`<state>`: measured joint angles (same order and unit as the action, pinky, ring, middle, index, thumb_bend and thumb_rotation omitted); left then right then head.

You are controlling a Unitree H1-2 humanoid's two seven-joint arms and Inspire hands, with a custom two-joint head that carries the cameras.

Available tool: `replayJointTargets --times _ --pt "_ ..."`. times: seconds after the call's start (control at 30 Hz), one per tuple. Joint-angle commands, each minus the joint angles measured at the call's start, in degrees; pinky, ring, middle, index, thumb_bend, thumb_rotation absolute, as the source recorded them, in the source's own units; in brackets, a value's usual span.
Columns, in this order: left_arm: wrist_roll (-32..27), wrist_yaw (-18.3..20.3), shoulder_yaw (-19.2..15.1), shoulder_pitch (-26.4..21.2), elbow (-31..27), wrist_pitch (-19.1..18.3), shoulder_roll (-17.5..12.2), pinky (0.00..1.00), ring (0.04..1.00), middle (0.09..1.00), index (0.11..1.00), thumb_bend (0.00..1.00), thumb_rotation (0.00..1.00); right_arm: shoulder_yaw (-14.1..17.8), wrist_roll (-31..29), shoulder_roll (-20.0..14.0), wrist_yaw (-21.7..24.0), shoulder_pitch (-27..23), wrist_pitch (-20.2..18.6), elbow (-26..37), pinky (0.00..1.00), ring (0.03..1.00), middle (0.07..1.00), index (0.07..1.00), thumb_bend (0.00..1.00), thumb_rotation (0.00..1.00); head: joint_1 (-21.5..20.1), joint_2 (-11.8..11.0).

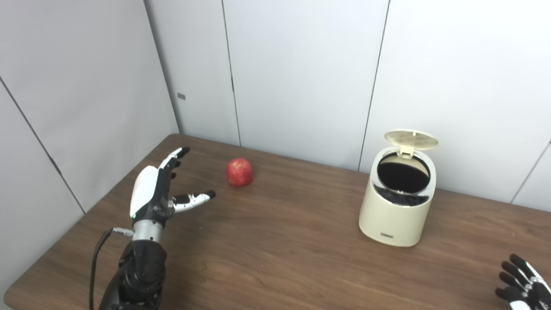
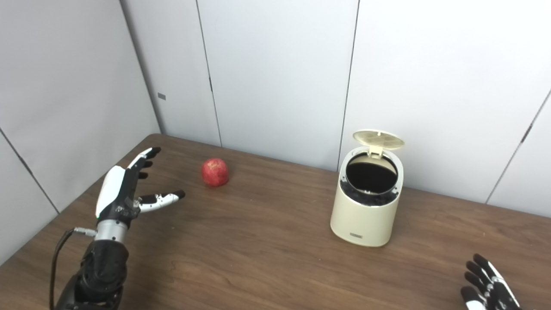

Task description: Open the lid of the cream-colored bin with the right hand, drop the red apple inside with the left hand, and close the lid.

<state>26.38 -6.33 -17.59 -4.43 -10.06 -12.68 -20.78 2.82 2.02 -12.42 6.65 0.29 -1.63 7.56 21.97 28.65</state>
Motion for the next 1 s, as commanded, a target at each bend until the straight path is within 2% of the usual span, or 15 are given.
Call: replayJointTargets --times 0.0,0.1,0.27,0.4,0.53,0.6,0.7,0.8,0.97 --pt "0.9 -0.2 0.8 -2.9 0.5 0.2 -2.5 0.75 0.841 0.896 0.901 0.80 0.13 -0.1 1.6 -0.5 -1.0 -1.3 2.8 2.2 0.75 0.863 0.884 0.897 0.48 0.70 0.0 0.0" --pt "1.3 -0.3 2.3 -4.8 3.4 0.9 -4.1 0.74 0.840 0.893 0.892 0.83 0.12 0.0 2.0 0.0 -1.1 -1.1 2.2 2.7 0.76 0.868 0.889 0.899 0.48 0.69 -0.2 0.1" --pt "1.5 0.5 4.8 -7.8 6.8 0.1 -5.7 0.71 0.825 0.870 0.890 0.89 0.11 -0.1 3.2 0.5 -1.3 -0.7 1.4 3.9 0.76 0.866 0.884 0.896 0.44 0.67 -0.5 0.2" --pt "1.4 3.0 7.1 -10.5 8.8 -2.7 -7.1 0.72 0.849 0.891 0.910 0.89 0.12 -0.1 3.7 0.8 -1.1 -0.2 0.9 5.1 0.76 0.869 0.888 0.900 0.42 0.68 -0.8 0.2" --pt "0.8 6.3 9.0 -12.7 10.2 -5.8 -8.3 0.67 0.803 0.905 0.927 0.91 0.15 -0.1 4.1 1.2 -1.0 0.3 -0.3 6.4 0.76 0.870 0.887 0.903 0.41 0.68 -1.3 0.5" --pt "0.4 9.6 10.3 -13.8 10.2 -8.5 -9.5 0.68 0.815 0.929 0.950 0.90 0.18 0.4 1.7 1.5 -0.3 0.4 -1.2 6.8 0.79 0.885 0.896 0.910 0.40 0.72 -1.5 0.6" --pt "0.2 13.3 12.1 -15.1 10.6 -11.8 -11.2 0.78 0.896 0.958 0.979 0.92 0.20 0.8 -1.3 1.8 0.3 0.5 -1.7 6.9 0.87 0.907 0.911 0.923 0.43 0.84 -1.7 0.7" --pt "0.9 14.5 13.5 -16.2 11.7 -13.1 -12.2 0.79 0.901 0.957 0.978 0.95 0.20 0.7 -2.0 1.7 0.2 0.4 -1.9 7.0 0.90 0.918 0.916 0.928 0.47 0.96 -1.9 0.8" --pt "2.2 15.2 16.1 -17.8 14.5 -13.3 -14.4 0.79 0.909 0.958 0.974 0.96 0.22 0.8 -2.6 2.3 -0.6 0.5 -1.8 6.9 0.90 0.921 0.909 0.924 0.57 1.00 -2.3 1.0"
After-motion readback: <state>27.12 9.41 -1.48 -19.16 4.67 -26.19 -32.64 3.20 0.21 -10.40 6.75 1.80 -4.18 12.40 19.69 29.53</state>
